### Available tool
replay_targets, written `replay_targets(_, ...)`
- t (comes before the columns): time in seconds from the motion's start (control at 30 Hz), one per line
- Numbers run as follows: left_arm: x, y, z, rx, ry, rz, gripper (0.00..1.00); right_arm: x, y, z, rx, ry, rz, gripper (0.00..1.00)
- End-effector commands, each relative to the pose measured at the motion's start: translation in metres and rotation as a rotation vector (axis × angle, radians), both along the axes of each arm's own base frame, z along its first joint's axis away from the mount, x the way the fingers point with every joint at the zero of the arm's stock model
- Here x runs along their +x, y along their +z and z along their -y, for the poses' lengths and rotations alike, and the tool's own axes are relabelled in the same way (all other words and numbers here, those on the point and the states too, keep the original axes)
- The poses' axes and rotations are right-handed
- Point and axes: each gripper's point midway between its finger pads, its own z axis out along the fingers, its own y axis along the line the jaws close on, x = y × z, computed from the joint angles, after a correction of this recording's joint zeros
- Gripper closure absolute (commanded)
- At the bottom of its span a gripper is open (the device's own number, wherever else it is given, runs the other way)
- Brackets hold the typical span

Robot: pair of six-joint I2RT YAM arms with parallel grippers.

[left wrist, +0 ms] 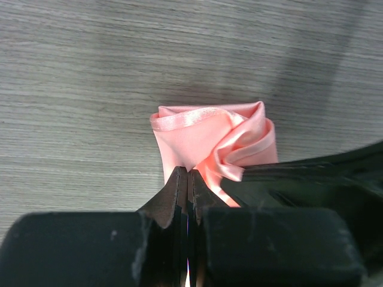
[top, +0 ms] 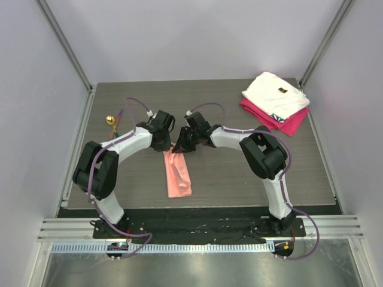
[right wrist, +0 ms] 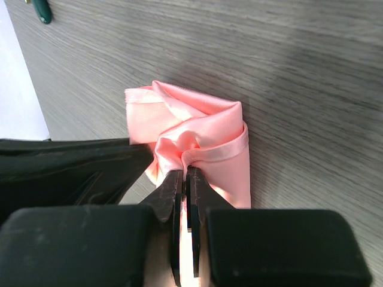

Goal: Fold the napkin into a case and place the utensils inside
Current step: Stuff the top corner of the smaller-rectangle-folded napkin into the folded napkin.

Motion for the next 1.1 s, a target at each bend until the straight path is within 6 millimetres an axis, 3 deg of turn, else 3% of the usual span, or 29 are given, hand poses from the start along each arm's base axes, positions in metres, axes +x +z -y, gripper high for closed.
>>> replay_targets(0.0, 0.012, 0.027, 0.006, -0.063, 0.005, 0.089, 1.0, -0.004, 0.005, -0.013, 0.014, 0.042, 0.003, 0.99)
replay_targets(0.47, 0.006, 0.019, 0.012, -0.114, 0.002, 0.059, 1.0, -0.005, -0.004, -0.027, -0.041, 0.125, 0.035, 0.99)
replay_targets(0.63, -0.004, 0.014, 0.012, -0.139, 0.004, 0.043, 1.0, 0.009, 0.015, -0.044, 0.125, 0.024, -0.022, 0.99)
replay_targets(0.7, -0.006, 0.017, 0.011, -0.145, 0.006, 0.051, 1.0, 0.019, 0.032, -0.051, 0.217, -0.007, 0.004, 0.99)
replay_targets(0.73, -0.008, 0.015, 0.01, -0.141, 0.006, 0.047, 1.0, 0.016, 0.029, -0.05, 0.255, -0.055, -0.064, 0.99)
replay_targets(0.77, -0.01, 0.016, 0.008, -0.139, 0.008, 0.05, 1.0, 0.027, 0.049, -0.055, 0.358, -0.063, -0.017, 0.99)
replay_targets(0.83, -0.011, 0.017, 0.008, -0.14, 0.007, 0.051, 1.0, 0.029, 0.057, -0.058, 0.419, -0.071, -0.038, 0.99)
replay_targets(1.07, -0.012, 0.014, 0.004, -0.123, 0.01, 0.046, 1.0, 0.014, 0.031, -0.056, 0.383, -0.037, -0.108, 0.96)
